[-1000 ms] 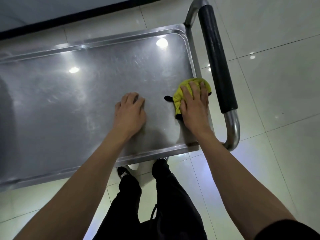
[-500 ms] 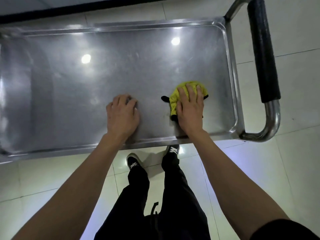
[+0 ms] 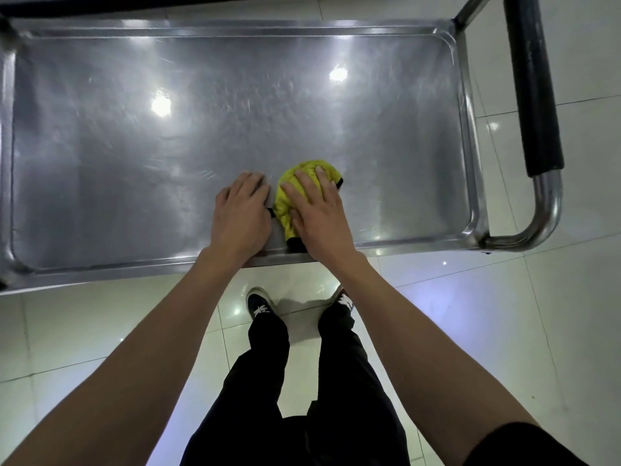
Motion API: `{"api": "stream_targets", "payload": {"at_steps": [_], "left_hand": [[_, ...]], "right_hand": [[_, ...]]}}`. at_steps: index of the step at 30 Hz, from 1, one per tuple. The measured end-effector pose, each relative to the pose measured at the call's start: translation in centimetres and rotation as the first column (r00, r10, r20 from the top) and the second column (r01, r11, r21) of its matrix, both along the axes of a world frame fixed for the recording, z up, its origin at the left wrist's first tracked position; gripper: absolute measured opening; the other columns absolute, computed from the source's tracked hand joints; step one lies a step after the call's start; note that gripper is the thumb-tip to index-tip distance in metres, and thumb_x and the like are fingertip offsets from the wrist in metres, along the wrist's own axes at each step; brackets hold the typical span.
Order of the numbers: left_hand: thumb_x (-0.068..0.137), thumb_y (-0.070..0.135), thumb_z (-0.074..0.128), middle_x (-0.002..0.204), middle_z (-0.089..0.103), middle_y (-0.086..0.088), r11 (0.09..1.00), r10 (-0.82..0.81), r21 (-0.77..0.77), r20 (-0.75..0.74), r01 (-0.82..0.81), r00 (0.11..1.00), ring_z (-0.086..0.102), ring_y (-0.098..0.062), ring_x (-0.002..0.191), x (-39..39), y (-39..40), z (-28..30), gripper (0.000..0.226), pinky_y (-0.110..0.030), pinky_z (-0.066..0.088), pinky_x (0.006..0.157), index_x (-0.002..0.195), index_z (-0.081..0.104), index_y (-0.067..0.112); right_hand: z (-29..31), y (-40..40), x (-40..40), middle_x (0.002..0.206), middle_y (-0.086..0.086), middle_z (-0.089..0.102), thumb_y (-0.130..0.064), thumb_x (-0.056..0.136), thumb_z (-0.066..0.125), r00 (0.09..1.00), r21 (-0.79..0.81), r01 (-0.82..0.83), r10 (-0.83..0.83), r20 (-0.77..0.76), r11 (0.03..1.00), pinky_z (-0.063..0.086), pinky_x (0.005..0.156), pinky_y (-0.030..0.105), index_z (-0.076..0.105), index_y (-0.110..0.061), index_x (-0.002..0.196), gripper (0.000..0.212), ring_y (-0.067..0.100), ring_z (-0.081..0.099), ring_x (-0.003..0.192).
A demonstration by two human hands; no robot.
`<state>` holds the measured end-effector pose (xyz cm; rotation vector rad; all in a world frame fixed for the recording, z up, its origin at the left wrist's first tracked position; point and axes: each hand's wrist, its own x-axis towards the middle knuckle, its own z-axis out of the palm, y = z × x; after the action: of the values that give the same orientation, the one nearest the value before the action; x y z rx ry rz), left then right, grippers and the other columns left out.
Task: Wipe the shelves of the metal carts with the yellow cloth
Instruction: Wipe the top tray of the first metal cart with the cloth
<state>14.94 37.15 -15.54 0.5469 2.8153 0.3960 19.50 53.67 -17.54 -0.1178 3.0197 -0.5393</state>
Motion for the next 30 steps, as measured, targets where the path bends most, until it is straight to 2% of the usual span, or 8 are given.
{"api": "stream_targets", "payload": {"at_steps": [4, 12, 14, 17, 20, 23, 28, 30], "left_hand": [[0.091, 0.014, 0.05, 0.141, 0.051, -0.008, 1.0, 0.015, -0.02, -0.016, -0.015, 1.0, 0.037, -0.029, 0.14, 0.7, 2.1, 0.2, 0.039, -0.048, 0.032, 0.108, 0.129, 0.059, 0.011], [0.097, 0.02, 0.043, 0.144, 0.048, -0.005, 0.994, -0.106, -0.009, 0.021, 0.106, 0.994, 0.034, -0.028, 0.14, 2.5, 11.8, 0.8, 0.038, -0.045, 0.029, 0.108, 0.131, 0.057, 0.014], [0.097, 0.021, 0.043, 0.142, 0.049, -0.004, 0.992, -0.125, 0.003, 0.019, 0.125, 0.992, 0.035, -0.027, 0.138, 3.1, 14.4, 1.0, 0.035, -0.044, 0.03, 0.105, 0.127, 0.059, 0.015], [0.097, 0.02, 0.048, 0.129, 0.057, -0.005, 0.997, -0.064, 0.044, 0.034, 0.063, 0.997, 0.041, -0.027, 0.13, 4.0, 17.5, 1.3, 0.028, -0.043, 0.031, 0.1, 0.114, 0.068, 0.011], [0.095, 0.016, 0.053, 0.122, 0.061, -0.008, 0.997, -0.017, 0.074, 0.028, 0.015, 0.999, 0.046, -0.03, 0.125, 4.4, 18.6, 1.3, 0.026, -0.045, 0.036, 0.102, 0.108, 0.074, 0.006], [0.094, 0.014, 0.056, 0.119, 0.064, -0.011, 0.995, -0.057, 0.082, 0.035, 0.054, 0.998, 0.048, -0.033, 0.126, 4.4, 18.6, 1.0, 0.025, -0.05, 0.039, 0.103, 0.106, 0.076, 0.005], [0.089, 0.008, 0.058, 0.111, 0.066, -0.013, 0.992, -0.066, 0.111, 0.007, 0.064, 0.998, 0.053, -0.036, 0.117, 4.6, 18.2, 0.9, 0.023, -0.05, 0.046, 0.096, 0.1, 0.077, 0.004], [0.089, 0.008, 0.057, 0.118, 0.064, -0.013, 0.991, -0.096, 0.095, 0.019, 0.094, 0.995, 0.05, -0.036, 0.125, 4.7, 17.7, 0.8, 0.025, -0.056, 0.042, 0.101, 0.107, 0.076, 0.006]], "right_hand": [[-0.1, 3.2, 1.7, 0.156, 0.007, 0.036, -0.022, 0.097, 0.051, 1.0, 0.0, 0.027, -0.027, -0.015, 1.0, 0.025, 0.116, 0.055, 0.048, -0.021, 0.143, 0.046, 0.038, 0.018, 0.148], [0.0, 15.4, 4.9, 0.156, 0.006, 0.035, -0.023, 0.1, 0.045, 0.967, 0.046, 0.256, -0.256, -0.005, 0.966, 0.02, 0.119, 0.049, 0.047, -0.021, 0.144, 0.044, 0.038, 0.019, 0.147], [0.2, 18.8, 5.8, 0.157, 0.006, 0.033, -0.023, 0.1, 0.045, 0.933, 0.074, 0.359, -0.361, 0.009, 0.93, 0.018, 0.12, 0.048, 0.044, -0.021, 0.145, 0.045, 0.037, 0.018, 0.147], [0.6, 22.6, 6.6, 0.158, 0.005, 0.029, -0.025, 0.102, 0.042, 0.878, 0.099, 0.472, -0.477, 0.035, 0.876, 0.018, 0.121, 0.047, 0.04, -0.023, 0.148, 0.046, 0.035, 0.013, 0.149], [0.7, 23.8, 6.8, 0.158, 0.006, 0.028, -0.024, 0.102, 0.042, 0.881, 0.076, 0.468, -0.471, 0.035, 0.88, 0.018, 0.121, 0.046, 0.04, -0.023, 0.147, 0.045, 0.034, 0.01, 0.15], [0.7, 23.8, 7.0, 0.157, 0.007, 0.029, -0.023, 0.103, 0.041, 0.878, 0.065, 0.477, -0.479, 0.024, 0.877, 0.018, 0.121, 0.047, 0.041, -0.022, 0.147, 0.044, 0.035, 0.011, 0.15], [0.6, 22.7, 8.4, 0.157, 0.008, 0.031, -0.022, 0.1, 0.043, 0.886, 0.086, 0.456, -0.461, 0.043, 0.886, 0.022, 0.118, 0.052, 0.041, -0.021, 0.147, 0.047, 0.035, 0.019, 0.147], [0.7, 21.6, 9.1, 0.155, 0.008, 0.034, -0.02, 0.099, 0.045, 0.889, 0.086, 0.453, -0.457, 0.035, 0.887, 0.022, 0.116, 0.052, 0.044, -0.02, 0.145, 0.046, 0.037, 0.023, 0.145]]}}
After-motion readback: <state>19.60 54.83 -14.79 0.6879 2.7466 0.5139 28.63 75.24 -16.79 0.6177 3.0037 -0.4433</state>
